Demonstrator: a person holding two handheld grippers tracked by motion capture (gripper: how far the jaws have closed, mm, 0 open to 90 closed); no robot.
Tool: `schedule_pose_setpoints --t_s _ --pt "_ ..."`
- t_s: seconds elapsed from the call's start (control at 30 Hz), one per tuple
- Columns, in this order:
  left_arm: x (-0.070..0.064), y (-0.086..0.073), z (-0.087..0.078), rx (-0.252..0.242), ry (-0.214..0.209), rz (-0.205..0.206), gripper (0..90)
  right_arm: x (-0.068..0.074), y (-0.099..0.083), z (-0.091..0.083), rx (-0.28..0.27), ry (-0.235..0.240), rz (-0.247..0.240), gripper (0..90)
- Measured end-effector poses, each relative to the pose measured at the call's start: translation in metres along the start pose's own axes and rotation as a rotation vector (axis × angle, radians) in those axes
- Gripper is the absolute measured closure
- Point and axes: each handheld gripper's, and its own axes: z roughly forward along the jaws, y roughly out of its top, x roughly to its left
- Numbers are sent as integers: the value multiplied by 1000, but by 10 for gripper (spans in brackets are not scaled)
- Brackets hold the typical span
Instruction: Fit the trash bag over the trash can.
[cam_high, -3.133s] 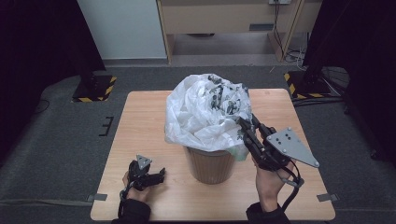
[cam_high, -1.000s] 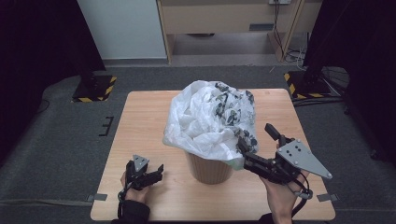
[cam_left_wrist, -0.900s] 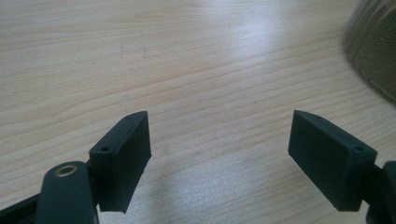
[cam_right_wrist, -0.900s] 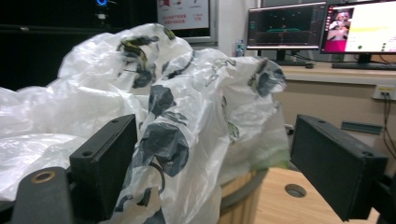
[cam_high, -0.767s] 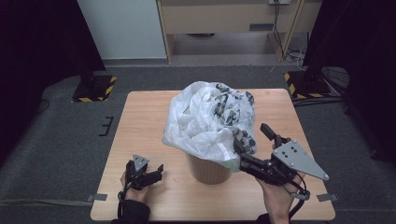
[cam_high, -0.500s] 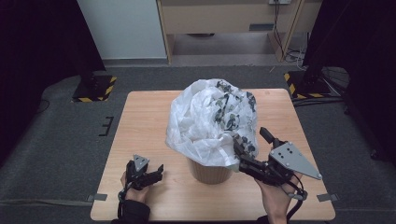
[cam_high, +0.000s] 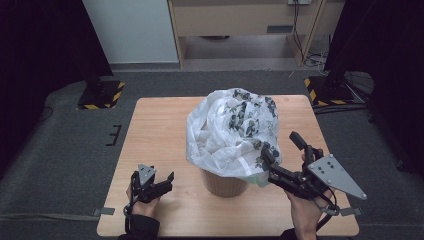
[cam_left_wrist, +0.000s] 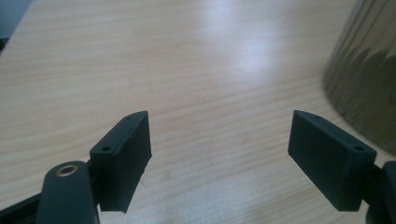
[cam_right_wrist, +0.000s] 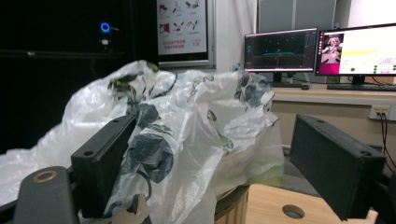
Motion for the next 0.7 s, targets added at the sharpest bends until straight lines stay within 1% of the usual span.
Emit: schedule_pose_setpoints --t_s 0.07,0.17,0.23,0.27,0.43,0.47,0.53,0.6,0.67,0.7 --pt "0 4 -3 -18 1 -4 210 -3 2 -2 -1 -3 0 157" --pt "1 8 -7 -39 4 -19 214 -5 3 -4 12 2 -7 150" --pt "1 11 -9 -51 3 -30 215 -5 3 -4 7 16 -2 144" --pt "1 12 -10 -58 4 -36 215 -4 3 -4 3 27 -5 137" --pt "-1 17 -15 -79 -4 -36 216 0 9 7 -17 34 -10 125" --pt "0 21 -17 -89 -2 -39 217 0 11 9 -25 34 -14 125" --pt "1 26 -19 -103 -4 -51 217 0 15 12 -46 45 3 125" --pt "1 31 -22 -115 -5 -55 218 0 19 12 -71 52 7 127" --pt "0 40 -26 -136 -6 -55 219 -2 23 11 -98 45 7 135" --pt "0 45 -28 -145 -4 -53 220 -6 26 9 -114 30 2 143"
